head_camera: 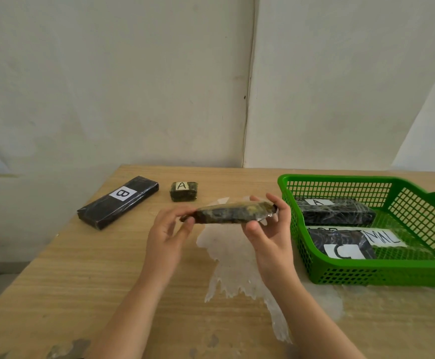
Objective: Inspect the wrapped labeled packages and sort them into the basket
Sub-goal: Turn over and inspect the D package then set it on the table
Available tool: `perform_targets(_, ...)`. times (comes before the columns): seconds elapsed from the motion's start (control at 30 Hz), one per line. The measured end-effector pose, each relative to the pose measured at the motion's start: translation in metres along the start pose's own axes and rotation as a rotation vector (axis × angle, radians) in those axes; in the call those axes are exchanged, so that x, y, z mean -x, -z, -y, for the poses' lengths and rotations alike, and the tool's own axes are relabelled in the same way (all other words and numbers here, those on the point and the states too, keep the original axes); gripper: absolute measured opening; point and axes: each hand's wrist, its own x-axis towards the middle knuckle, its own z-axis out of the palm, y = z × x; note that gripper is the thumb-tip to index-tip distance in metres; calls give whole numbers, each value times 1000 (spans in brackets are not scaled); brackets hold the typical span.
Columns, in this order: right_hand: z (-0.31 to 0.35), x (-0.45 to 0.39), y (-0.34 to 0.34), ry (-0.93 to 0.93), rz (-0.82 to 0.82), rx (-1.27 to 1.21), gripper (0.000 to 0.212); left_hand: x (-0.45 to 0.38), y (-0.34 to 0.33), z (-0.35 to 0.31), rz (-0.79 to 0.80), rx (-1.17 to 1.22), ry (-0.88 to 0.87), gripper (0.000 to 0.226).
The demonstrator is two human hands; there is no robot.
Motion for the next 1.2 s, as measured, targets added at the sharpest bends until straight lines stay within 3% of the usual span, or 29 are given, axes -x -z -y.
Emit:
perform_targets(0.03,-1,1,-1,36,-25,73,76,2,-4,0,11,-195,-66,17)
perform_targets(0.1,-3,3,-3,80,-33,173,76,9,-15,-4,93,-337,-181,29)
perform_targets(0.23,-3,5,-6,100,127,189,72,21,-32,-4,195,-203,-279,50)
perform_targets(0.33,-3,3,-4,12,121,54,69,19,-27,-5,206,-78,-271,46)
perform_targets(0.43,1,2,-5,-3,133,75,69,17,-21,-7,218,-1,-263,45)
perform_targets(0.6,0,5,-5,72,108,102,49,23,-28,-10,346,26,-206,69)
perform_targets(0.73,-3,9,-10,88,160,162,46,22,-25,-14,241,49,-185,53)
perform_targets(0.83,-7,7,-12,109,163,264,44,15,-17,-15,121,373,-118,44)
perform_targets(0.9,-5,4,-10,42,50,285,45,11,-10,-15,88,608,-71,42)
perform_targets(0.97,0,3,-5,-89,-30,266,60,8,-6,-20,103,755,-9,54)
perform_targets(1.07,0,-1,-2,-282,-17,-5,76,8,-4,-24,137,905,137,75)
perform_targets(1.13,-1,-1,-4,-317,7,-94,65,7,-2,-23,166,915,185,76)
perform_targets(1.2,-1,-1,-4,-307,6,-106,39,6,0,-21,202,937,192,74)
